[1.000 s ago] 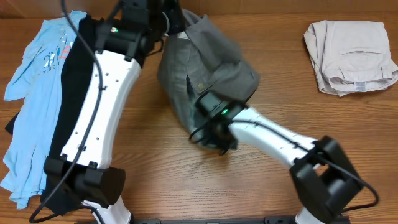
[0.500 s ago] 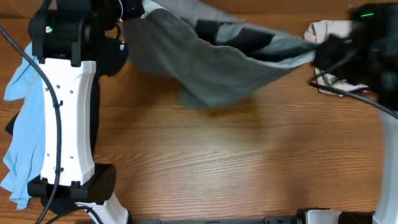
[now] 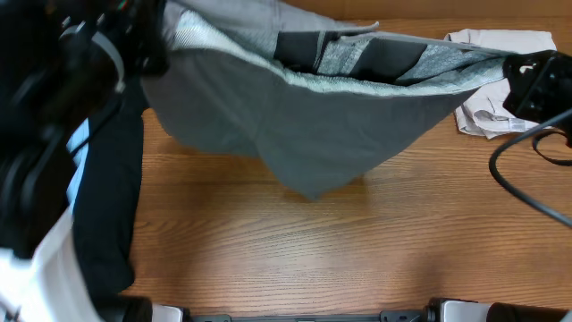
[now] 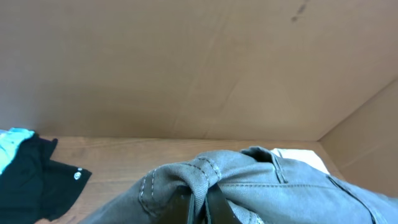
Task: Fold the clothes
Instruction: 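Lift and stretch the shorts waistband between both grippers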
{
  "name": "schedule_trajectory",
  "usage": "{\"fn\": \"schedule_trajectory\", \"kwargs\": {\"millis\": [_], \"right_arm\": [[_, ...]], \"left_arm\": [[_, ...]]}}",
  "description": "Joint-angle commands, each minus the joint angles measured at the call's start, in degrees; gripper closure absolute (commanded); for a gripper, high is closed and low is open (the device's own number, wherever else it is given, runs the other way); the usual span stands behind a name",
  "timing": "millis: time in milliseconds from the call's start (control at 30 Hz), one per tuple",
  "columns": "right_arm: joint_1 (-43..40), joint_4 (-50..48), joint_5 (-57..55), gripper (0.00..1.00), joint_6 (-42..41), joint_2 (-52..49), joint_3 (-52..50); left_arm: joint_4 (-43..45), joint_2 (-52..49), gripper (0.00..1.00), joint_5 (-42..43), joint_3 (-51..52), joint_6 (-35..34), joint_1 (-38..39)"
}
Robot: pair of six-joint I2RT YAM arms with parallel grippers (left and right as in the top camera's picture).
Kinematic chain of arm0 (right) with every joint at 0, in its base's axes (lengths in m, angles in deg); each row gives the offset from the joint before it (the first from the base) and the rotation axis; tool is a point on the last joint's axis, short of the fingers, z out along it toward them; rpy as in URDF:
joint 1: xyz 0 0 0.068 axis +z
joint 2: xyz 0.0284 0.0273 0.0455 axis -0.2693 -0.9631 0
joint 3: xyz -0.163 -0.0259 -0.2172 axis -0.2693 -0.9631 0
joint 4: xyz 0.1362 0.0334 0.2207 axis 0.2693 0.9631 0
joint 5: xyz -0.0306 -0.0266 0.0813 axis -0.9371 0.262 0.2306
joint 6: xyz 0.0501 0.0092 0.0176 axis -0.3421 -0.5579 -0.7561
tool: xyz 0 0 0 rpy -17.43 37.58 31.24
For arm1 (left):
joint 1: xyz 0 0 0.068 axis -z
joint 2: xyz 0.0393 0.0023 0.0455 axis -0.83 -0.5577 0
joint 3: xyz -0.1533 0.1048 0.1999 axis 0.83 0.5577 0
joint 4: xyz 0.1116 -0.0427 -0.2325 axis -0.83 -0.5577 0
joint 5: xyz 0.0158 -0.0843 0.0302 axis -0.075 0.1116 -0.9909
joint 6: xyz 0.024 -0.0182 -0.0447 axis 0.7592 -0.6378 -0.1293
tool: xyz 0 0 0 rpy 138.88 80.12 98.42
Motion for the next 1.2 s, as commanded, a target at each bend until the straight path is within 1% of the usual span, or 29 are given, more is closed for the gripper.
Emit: {"fn": "schedule_trajectory", "kwargs": {"millis": [0, 67, 133, 233, 600, 767, 867, 967, 1033, 1167], "right_arm": [[-2.8, 0.5, -7.1, 0.96, 0.3, 1.0, 2.8], [-2.8, 1.4, -7.7, 0.96, 0.3, 1.0, 2.8], [-2.8, 3.0, -7.8, 0.96, 0.3, 1.2, 2.8], [-2.8, 3.8, -7.9, 0.96, 0.3, 2.4, 2.8], [-2.8, 3.8, -7.9, 0.96, -0.4, 14.4, 2.8], [-2.8, 3.8, -7.9, 0.96, -0.4, 18.7, 2.8], [-2.8, 3.8, -7.9, 0.96, -0.4, 19.2, 2.4], [-2.8, 3.8, -7.8, 0.96, -0.4, 18.8, -1.6], [-2.8, 3.8, -7.4, 0.96, -0.3, 18.0, -4.2], [-2.7, 3.8, -6.0, 0.96, 0.9, 12.7, -10.6]], "left_arm": [[-1.8, 2.7, 0.96, -9.0, -1.7, 1.3, -3.1], [-4.0, 2.6, 0.96, -9.2, -1.7, 1.3, -3.1], [-6.8, 2.5, 0.96, -9.2, -1.7, 2.8, -3.1], [-8.7, 3.0, 0.96, -8.9, -1.7, 3.0, -3.1], [-21.8, 6.1, 0.96, -7.9, -1.7, 3.0, -3.1], [-22.1, 9.2, 0.96, -6.8, -1.7, 3.0, -3.1], [-22.2, 11.2, 0.96, -6.8, -1.7, 3.0, -3.1], [-22.2, 11.4, 0.96, -5.9, -0.3, 2.3, -3.1], [-22.2, 11.1, 0.96, -6.0, 2.1, 2.0, -3.1], [-22.1, 8.7, 0.96, -6.7, 11.2, 1.7, -3.1]]}}
